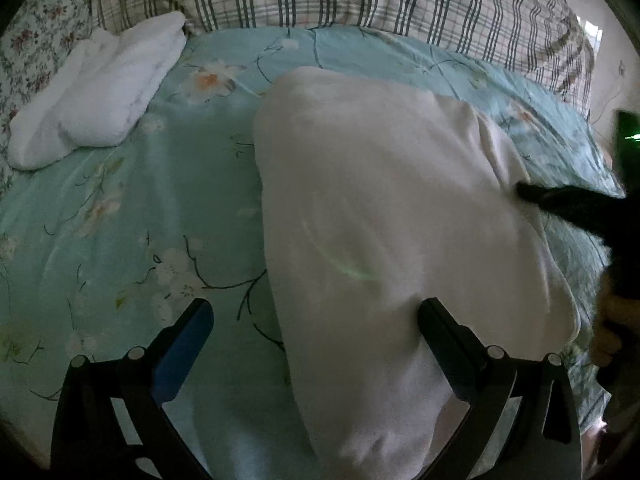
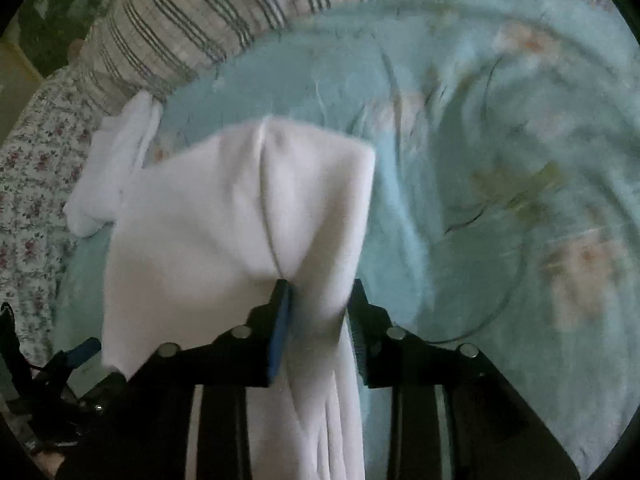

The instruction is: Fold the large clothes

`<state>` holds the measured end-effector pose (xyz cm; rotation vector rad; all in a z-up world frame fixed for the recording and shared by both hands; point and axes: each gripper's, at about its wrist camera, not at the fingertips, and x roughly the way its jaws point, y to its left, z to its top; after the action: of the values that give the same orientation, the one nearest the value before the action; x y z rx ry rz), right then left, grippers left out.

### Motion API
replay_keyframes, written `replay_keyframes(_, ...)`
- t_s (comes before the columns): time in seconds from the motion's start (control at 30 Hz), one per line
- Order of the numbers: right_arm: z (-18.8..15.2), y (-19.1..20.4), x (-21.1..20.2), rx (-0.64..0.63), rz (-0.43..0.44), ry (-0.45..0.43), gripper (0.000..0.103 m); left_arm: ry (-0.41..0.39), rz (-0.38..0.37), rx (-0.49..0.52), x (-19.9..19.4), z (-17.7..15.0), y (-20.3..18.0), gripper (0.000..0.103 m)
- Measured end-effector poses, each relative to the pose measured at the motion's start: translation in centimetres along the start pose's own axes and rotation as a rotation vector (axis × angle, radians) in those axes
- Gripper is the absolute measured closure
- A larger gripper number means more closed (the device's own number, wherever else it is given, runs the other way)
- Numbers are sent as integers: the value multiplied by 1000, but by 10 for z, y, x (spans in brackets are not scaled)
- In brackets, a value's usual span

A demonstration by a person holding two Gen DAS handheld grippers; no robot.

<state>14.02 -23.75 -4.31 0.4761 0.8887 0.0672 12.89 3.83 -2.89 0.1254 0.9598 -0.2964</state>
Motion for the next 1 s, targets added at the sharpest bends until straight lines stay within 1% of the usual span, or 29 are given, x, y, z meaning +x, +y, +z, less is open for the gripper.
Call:
replay_keyframes(0.03, -1, 7, -14, -18, -5, -47, 72, -1, -2, -1, 1, 0, 0, 0)
replay_keyframes(0.07, -2, 11, -21, -35, 3, -70, 72, 0, -4, -2, 2, 1, 0, 0)
replay_keyframes(0.1, -5, 18, -28, -68, 30, -79, 72, -1, -5, -6, 2, 1, 0, 0)
replay_keyframes(0.13, -8, 23, -27, -99, 58, -57, 72, -3, -4, -6, 2, 1, -1, 0)
replay_keyframes(0.17, -12, 24, -24, -115, 69, -29, 72, -5, -3, -5, 1, 0, -1, 0)
replay_keyframes(0.2, -16, 26, -13, -132, 64, 21, 72, -6, -5, -4, 2, -1, -1, 0)
replay_keyframes(0.27, -26, 20, 11, -138, 24, 103, 79, 0, -18, -6, 3, -2, 0, 0)
replay_keyframes(0.3, -29, 13, 16, -116, 39, 104, 79, -1, -19, -6, 1, -3, 2, 0)
replay_keyframes(0.33, -28, 9, 15, -97, 57, 91, 80, -1, -20, -6, 0, -3, 3, 0)
replay_keyframes(0.4, -27, 7, 7, -80, 66, 88, 79, -5, -14, -9, -6, -5, 5, 0)
replay_keyframes(0.47, -28, 8, -7, -94, 70, 75, 76, -13, -5, -9, -12, -8, 6, 0)
replay_keyframes(0.53, -33, 12, -20, -107, 71, 59, 76, -24, 12, -7, -22, -12, 6, 1)
replay_keyframes(0.6, -38, 15, -37, -116, 91, 42, 76, -28, 22, -8, -31, -18, 4, 1)
replay_keyframes(0.7, -47, 22, -57, -132, 108, 26, 74, -36, 20, -8, -45, -28, 3, 1)
replay_keyframes(0.73, -49, 26, -60, -137, 108, 24, 70, -38, 17, -5, -50, -32, 1, 1)
replay_keyframes(0.77, -54, 28, -65, -141, 107, 20, 62, -38, 15, -4, -54, -35, 0, 1)
replay_keyframes(0.8, -59, 29, -72, -147, 110, 13, 56, -32, 10, 1, -58, -41, -1, 1)
replay_keyframes(0.83, -61, 30, -75, -155, 111, 11, 46, -24, 2, 6, -61, -45, -3, 1)
replay_keyframes(0.87, -66, 33, -80, -173, 109, 10, 40, -16, -7, 7, -62, -49, -3, 1)
replay_keyframes(0.9, -69, 36, -82, -188, 105, 13, 38, -8, -13, 5, -64, -53, -4, 1)
replay_keyframes(0.97, -80, 40, -87, -219, 93, 26, 30, 3, -22, 8, -68, -61, -5, 1)
replay_keyframes(1.0, -82, 42, -88, -228, 90, 33, 27, 6, -21, 14, -70, -64, -6, 1)
